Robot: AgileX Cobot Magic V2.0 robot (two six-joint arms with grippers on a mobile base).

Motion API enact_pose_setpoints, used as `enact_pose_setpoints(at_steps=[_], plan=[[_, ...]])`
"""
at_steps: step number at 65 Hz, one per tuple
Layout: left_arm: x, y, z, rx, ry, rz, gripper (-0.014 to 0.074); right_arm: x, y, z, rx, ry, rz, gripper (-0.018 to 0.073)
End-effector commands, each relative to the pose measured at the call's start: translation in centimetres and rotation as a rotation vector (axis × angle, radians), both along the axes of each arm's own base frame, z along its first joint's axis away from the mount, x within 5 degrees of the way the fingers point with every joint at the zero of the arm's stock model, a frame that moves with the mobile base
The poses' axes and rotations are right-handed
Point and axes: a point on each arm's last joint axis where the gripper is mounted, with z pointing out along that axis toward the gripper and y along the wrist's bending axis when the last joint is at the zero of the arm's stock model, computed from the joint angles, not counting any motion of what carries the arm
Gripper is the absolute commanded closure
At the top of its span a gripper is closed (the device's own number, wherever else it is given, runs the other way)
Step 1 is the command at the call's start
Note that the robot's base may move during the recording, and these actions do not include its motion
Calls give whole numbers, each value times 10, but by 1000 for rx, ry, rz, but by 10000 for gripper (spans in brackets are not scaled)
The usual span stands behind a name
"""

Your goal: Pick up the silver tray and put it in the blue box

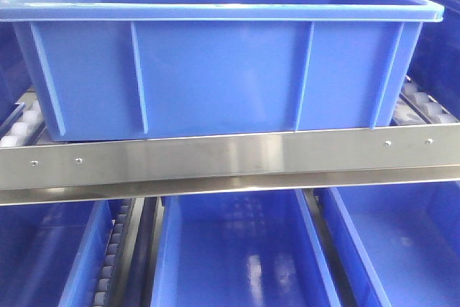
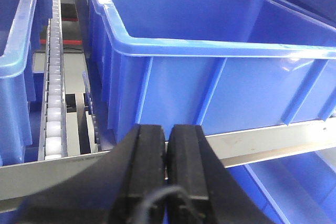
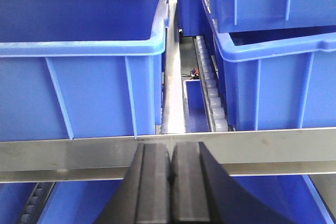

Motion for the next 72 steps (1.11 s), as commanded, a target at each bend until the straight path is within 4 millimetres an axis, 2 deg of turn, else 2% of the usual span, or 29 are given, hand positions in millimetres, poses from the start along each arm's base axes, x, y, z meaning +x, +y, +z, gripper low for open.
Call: enact_pose_setpoints(at_steps=[1,24,30,37,43,57,72], plan=[[0,-1,17,-39,-94,-15,602,-3,0,15,-8,-125,-3,508],[0,-1,16,-18,-94,-9,602,-3,0,15,-8,-125,-3,508],[-2,5,18,-66,-101,56,602,-3,0,15,-8,-124,-3,508],[-8,15,19,69,-180,180,602,-3,0,15,-8,-124,-3,508],[-13,21,17,62,-219,251,602,-3,0,15,-8,-124,-3,508],[-17,25,-19,29,-179,302,602,-3,0,15,-8,-124,-3,508],[-17,25,-19,23,-181,303,602,-3,0,15,-8,-123,-3,508]])
